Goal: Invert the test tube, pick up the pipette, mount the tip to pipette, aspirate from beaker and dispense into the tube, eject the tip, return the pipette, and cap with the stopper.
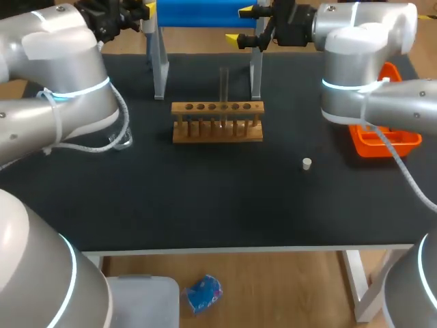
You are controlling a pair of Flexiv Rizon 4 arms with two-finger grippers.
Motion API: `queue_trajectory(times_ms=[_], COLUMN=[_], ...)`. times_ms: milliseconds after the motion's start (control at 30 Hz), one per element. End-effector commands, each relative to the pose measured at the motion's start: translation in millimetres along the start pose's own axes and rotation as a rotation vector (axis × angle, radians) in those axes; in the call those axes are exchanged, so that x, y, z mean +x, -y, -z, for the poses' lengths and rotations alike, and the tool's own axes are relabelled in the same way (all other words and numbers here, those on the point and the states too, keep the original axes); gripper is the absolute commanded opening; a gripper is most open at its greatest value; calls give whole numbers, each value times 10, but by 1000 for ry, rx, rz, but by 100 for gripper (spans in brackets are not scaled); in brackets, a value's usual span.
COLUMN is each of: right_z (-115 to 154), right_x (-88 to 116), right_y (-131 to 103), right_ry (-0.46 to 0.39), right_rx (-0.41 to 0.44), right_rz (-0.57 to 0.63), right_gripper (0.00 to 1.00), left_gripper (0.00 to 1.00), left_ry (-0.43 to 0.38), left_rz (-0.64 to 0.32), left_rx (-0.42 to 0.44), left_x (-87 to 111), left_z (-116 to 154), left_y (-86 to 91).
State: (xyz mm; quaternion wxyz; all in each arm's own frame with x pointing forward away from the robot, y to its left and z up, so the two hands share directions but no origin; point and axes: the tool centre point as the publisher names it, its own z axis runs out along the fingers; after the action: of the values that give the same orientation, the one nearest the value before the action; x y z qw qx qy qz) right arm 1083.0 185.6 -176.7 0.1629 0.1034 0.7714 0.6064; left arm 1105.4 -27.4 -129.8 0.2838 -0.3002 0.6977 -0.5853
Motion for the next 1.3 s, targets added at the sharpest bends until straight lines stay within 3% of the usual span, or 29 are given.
queue_trajectory(times_ms=[33,267,467,767,1067,1300], right_z=[5,5,5,5,5,5], right_x=[3,3,3,3,3,3], right_y=[0,0,0,0,0,0], right_ry=[1,1,1,1,1,1], right_rx=[1,1,1,1,1,1], right_rz=[0,0,0,0,0,0], right_gripper=[100,100,100,100,100,100], left_gripper=[0,0,0,0,0,0], left_ry=[83,155,220,308,314,338], left_rz=[10,31,47,82,115,137], left_rx=[0,-28,-112,-146,-173,-224], left_x=[78,141,147,118,68,33], left_z=[-89,-151,-262,-382,-538,-674], left_y=[14,39,-28,-62,-172,-360])
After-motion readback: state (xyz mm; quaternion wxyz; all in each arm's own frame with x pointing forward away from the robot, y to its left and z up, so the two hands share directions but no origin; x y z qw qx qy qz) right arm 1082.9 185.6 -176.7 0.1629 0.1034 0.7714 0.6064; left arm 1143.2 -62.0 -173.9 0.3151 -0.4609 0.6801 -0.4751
